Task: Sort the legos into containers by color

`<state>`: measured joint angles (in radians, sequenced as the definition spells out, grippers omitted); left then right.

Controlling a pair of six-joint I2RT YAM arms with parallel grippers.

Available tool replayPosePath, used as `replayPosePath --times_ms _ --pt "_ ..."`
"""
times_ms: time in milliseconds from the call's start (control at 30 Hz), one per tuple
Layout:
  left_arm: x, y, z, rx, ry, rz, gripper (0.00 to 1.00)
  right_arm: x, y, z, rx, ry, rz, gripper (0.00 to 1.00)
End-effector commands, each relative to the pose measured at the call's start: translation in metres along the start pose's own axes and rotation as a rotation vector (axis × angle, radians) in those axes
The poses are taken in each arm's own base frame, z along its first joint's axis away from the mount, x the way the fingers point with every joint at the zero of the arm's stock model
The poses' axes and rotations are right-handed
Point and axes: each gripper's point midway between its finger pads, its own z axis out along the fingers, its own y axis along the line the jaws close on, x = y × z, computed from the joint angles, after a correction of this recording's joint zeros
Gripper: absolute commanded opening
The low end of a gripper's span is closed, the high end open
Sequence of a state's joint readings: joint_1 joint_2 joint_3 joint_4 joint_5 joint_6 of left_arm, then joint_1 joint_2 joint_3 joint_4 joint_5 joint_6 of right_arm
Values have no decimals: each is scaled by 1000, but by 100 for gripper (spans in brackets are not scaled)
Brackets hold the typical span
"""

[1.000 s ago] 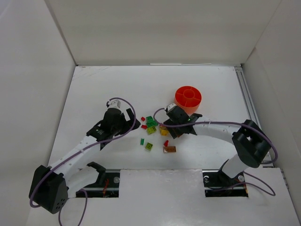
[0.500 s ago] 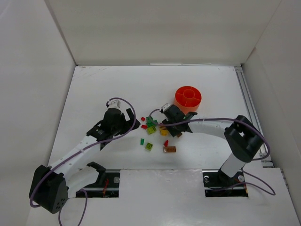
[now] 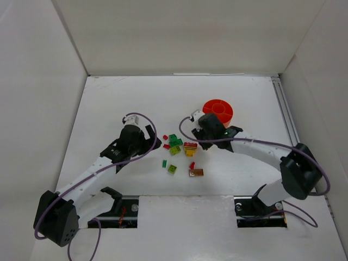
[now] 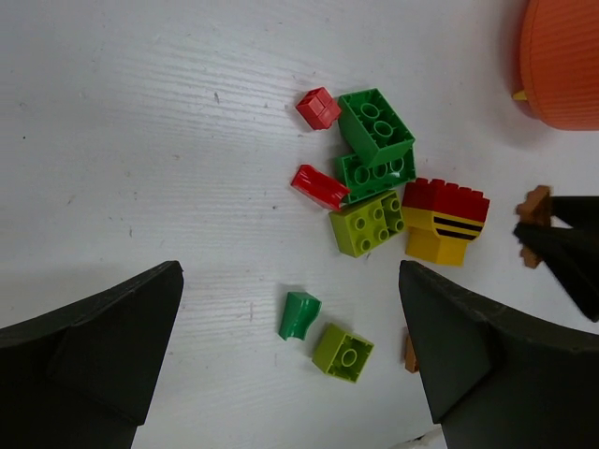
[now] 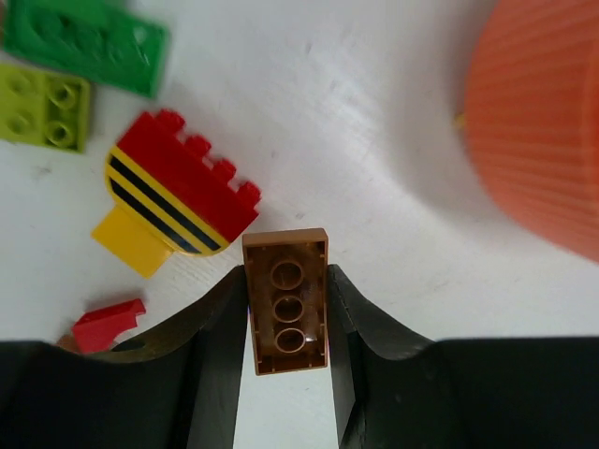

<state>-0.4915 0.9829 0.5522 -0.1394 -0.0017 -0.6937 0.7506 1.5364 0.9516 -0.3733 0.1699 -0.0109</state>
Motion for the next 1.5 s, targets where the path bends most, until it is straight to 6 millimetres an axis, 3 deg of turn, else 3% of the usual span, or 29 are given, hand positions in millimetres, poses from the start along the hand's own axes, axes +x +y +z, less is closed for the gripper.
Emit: replayPosePath --times_ms 0,67,133,267,333,533,700,1000,1200,1467 --pt "-14 -11 -4 23 -41 5 100 -70 -19 -42 -24 -304 -3 6" --pt "-15 -10 -3 15 -48 13 100 -91 -28 -61 -36 -407 -12 6" --pt "-18 -12 -3 17 -50 13 100 -119 -53 -89 9 -549 -9 6" --pt "-24 -13 -1 3 -64 24 100 -147 -106 -115 144 -701 56 6" --pt "-27 -16 0 9 -71 23 100 -158 -131 -115 195 -731 85 6" --pt "-37 -17 3 -9 -99 30 100 -176 -166 -87 248 -750 140 6" --pt "-38 -17 6 -22 -99 31 100 -179 -170 -52 229 -714 149 6" --pt "-38 -17 6 -22 -99 31 100 -181 -180 -51 248 -766 176 15" --pt "-38 -13 6 -35 -98 41 100 -173 -193 -38 254 -746 187 17" --pt "-39 -12 6 -42 -104 40 100 -173 -188 -28 226 -745 176 22"
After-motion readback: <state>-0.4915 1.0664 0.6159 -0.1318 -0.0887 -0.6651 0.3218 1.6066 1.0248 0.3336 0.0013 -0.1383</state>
